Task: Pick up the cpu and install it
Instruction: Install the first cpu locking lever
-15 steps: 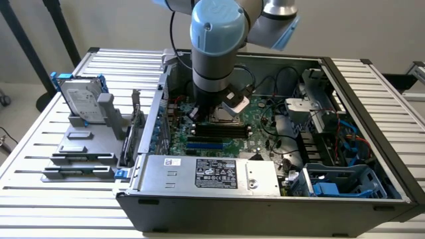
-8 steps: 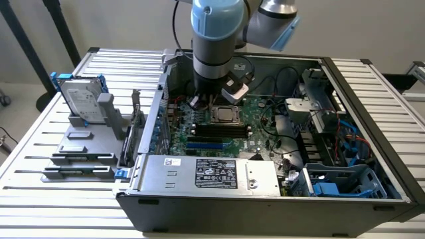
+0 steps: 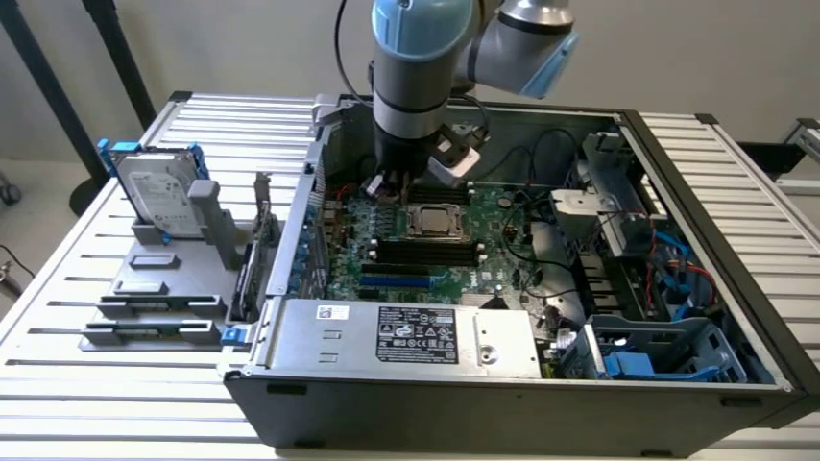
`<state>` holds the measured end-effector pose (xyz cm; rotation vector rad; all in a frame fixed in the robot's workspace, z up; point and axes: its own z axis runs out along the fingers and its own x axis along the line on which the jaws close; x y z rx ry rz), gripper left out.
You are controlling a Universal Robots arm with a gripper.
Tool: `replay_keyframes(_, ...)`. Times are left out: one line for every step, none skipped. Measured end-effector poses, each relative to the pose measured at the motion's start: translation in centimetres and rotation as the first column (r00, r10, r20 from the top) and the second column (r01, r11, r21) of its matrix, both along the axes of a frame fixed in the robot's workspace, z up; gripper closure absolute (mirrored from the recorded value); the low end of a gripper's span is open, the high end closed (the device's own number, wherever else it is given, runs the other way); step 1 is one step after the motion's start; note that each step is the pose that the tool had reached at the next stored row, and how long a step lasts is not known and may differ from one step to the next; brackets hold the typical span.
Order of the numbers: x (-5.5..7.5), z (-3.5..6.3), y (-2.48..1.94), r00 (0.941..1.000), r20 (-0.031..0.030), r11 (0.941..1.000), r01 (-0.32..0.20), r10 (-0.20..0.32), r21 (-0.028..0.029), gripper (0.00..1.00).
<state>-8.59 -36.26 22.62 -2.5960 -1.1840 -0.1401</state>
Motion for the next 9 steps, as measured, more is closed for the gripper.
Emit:
replay_keyframes(0.0,0.13,0.09,1.0,-0.0006,1.0,-0.008,0.008,-0.0014,0.89)
replay_keyframes(-0.01,0.28,0.19,0.9999,-0.0013,0.9999,-0.017,0.017,-0.0028,0.89)
replay_keyframes(-0.02,0.41,0.27,0.9997,-0.002,0.9997,-0.026,0.026,-0.0044,0.89)
replay_keyframes(-0.02,0.53,0.36,0.9994,-0.0024,0.9994,-0.034,0.034,-0.0059,0.89)
replay_keyframes(-0.02,0.65,0.44,0.9991,-0.0028,0.999,-0.043,0.043,-0.0072,0.89)
replay_keyframes(-0.02,0.75,0.51,0.9986,-0.003,0.9986,-0.053,0.053,-0.0086,0.89)
replay_keyframes(-0.02,0.82,0.57,0.9979,-0.0031,0.9979,-0.064,0.064,-0.0097,0.89)
replay_keyframes(-0.02,0.88,0.62,0.9971,-0.0032,0.997,-0.076,0.076,-0.0105,0.89)
replay_keyframes(-0.02,0.92,0.66,0.9961,-0.0032,0.996,-0.088,0.088,-0.0111,0.89)
